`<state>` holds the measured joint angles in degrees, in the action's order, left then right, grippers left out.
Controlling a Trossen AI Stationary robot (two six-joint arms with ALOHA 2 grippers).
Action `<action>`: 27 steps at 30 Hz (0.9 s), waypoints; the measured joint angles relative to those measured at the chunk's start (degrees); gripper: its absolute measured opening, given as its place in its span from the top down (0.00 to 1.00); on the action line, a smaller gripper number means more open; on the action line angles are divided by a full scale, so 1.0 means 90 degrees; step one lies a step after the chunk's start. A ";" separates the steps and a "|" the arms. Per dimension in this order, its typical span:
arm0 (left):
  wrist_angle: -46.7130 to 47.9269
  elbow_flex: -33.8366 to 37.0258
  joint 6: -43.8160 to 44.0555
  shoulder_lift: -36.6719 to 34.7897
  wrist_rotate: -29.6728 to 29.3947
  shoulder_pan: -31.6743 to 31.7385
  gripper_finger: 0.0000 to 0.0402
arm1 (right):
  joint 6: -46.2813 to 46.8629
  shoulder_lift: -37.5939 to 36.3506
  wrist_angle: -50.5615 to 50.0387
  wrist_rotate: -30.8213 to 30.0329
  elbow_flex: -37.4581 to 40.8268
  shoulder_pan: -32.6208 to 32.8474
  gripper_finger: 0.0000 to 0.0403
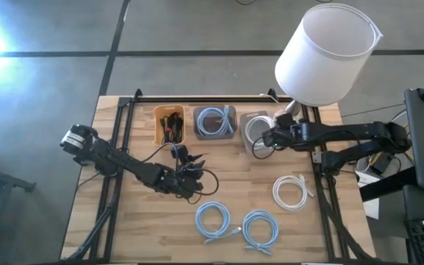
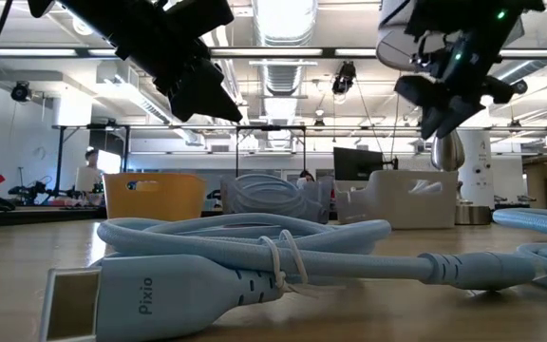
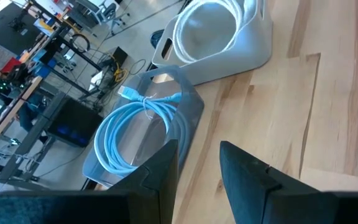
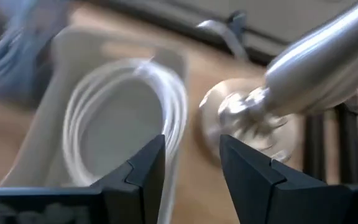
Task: Pick & Place USB Port
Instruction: Put the white charger cable into the gray bin
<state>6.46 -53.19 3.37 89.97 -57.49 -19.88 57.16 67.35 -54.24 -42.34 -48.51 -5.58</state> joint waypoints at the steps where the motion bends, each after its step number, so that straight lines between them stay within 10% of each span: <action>1: 0.0002 0.0000 0.0011 0.0000 0.0000 0.0000 0.70 | -0.0178 -0.0098 0.0000 0.0242 0.0000 0.0055 0.63; 14: 0.0002 0.0000 0.0016 0.0000 0.0000 -0.0002 0.70 | -0.0490 -0.0087 0.0014 0.3326 0.0000 0.1707 0.66; 27: 0.0000 0.0001 0.0141 0.0000 0.0122 -0.0002 0.70 | -0.0613 0.1325 -0.1217 0.4011 0.0012 0.2287 0.60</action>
<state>6.46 -53.18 4.64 89.97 -56.40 -19.90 51.65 79.27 -65.19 -6.24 -48.40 15.00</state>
